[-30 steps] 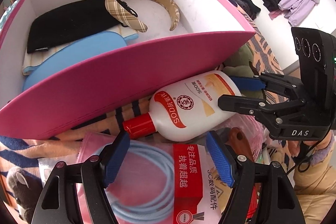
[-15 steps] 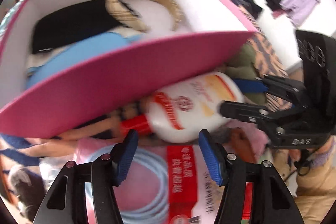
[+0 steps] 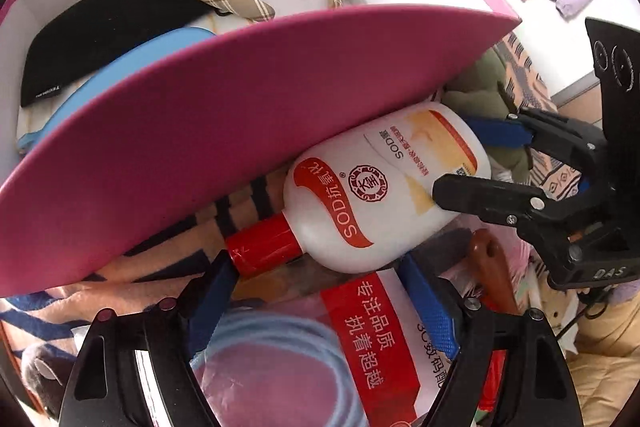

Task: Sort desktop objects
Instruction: 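Grasp the white red-capped lotion bottle with the left gripper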

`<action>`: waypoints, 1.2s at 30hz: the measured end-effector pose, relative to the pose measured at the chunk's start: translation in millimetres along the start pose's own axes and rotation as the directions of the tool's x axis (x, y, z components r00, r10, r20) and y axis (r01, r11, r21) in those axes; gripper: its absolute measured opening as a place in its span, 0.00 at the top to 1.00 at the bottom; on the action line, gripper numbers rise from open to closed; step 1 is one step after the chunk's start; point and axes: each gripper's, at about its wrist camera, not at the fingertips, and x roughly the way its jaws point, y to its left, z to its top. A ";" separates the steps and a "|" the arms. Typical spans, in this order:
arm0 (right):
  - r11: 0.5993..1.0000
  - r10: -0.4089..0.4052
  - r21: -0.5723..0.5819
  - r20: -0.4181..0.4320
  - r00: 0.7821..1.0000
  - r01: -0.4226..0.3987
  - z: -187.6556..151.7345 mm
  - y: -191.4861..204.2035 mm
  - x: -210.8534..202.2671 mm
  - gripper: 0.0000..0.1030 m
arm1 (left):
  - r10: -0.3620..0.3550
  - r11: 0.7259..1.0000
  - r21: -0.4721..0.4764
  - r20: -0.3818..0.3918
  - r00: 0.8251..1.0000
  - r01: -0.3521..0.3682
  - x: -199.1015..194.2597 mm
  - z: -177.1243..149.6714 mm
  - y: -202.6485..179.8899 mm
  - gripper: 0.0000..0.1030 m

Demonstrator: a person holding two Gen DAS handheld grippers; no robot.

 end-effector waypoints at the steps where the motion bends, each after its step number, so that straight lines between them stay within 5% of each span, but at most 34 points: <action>1: 1.000 0.002 -0.004 -0.003 1.000 -0.002 0.0 0.9 0.8 0.37 | -0.011 1.000 -0.011 0.006 1.000 0.011 -1.1 -0.7 1.6 0.17; 13: 0.998 0.056 -0.005 0.064 0.996 -0.056 -8.2 -0.1 -6.6 0.37 | 0.011 0.998 -0.059 0.087 0.996 -0.006 -14.8 -17.5 0.7 0.19; 19: 1.000 -0.011 0.003 0.003 1.000 0.011 -0.2 2.8 -0.2 0.38 | 0.013 0.997 -0.072 0.087 0.996 -0.007 -17.0 -18.3 6.0 0.22; 24: 1.000 0.013 0.002 -0.019 1.000 -0.013 0.0 0.7 0.2 0.38 | -0.041 0.994 -0.100 0.097 0.994 0.051 -17.5 -8.4 20.6 0.29; 36: 0.999 0.042 0.020 0.084 0.996 -0.044 -12.2 2.9 -16.9 0.46 | 0.001 0.991 -0.131 0.145 0.989 0.018 -28.1 -6.8 11.2 0.34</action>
